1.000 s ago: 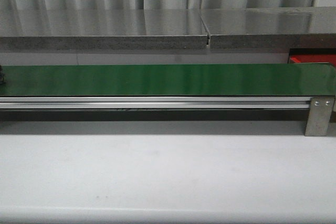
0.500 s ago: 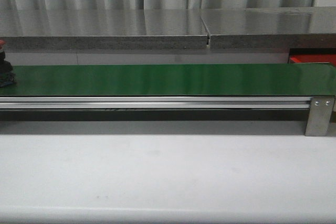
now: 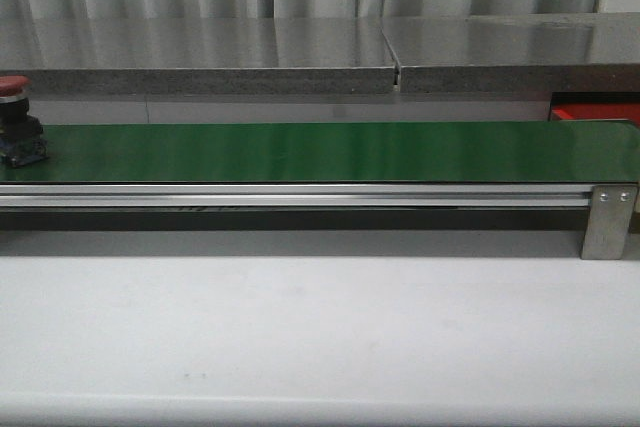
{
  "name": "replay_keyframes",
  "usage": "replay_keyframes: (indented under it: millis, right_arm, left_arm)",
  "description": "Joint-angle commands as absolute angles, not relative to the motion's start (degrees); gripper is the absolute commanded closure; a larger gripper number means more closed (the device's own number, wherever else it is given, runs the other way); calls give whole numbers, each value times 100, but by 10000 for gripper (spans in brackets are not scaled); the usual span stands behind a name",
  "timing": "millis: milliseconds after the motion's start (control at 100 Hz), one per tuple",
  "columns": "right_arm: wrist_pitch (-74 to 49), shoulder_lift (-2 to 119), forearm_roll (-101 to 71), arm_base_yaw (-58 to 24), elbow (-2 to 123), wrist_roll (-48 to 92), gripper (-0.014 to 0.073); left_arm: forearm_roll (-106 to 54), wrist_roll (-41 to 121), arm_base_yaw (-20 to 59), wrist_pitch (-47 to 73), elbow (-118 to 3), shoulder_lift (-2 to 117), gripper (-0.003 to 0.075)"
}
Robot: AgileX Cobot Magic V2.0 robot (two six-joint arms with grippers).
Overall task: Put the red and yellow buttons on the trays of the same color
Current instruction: 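Grasp a yellow push button on the table with the left gripper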
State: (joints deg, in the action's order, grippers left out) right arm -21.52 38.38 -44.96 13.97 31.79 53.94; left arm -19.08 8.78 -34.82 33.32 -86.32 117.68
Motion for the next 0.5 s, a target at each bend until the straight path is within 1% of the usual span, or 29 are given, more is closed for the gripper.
replay_keyframes:
  millis: [0, 100, 260, 380, 490]
  right_arm:
    - [-1882, 3802, -4585, 1380, 3335, 5443, 662]
    - [-1882, 3802, -4585, 1380, 3335, 5443, 662]
    - [-1882, 3802, -4585, 1380, 3335, 5443, 662]
    - [-1882, 3802, -4585, 1380, 3335, 5443, 662]
    - [-1882, 3802, -4585, 1380, 3335, 5443, 662]
  left_arm:
    - [-1958, 844, -3494, 3067, -8813, 11454, 120]
    - [-1958, 844, -3494, 3140, -8813, 11509, 169]
    - [-1958, 844, -3494, 3244, -8813, 11628, 286]
    - [-1958, 844, -3494, 3246, -8813, 11640, 405]
    - [-1958, 844, -3494, 3246, -8813, 11640, 537]
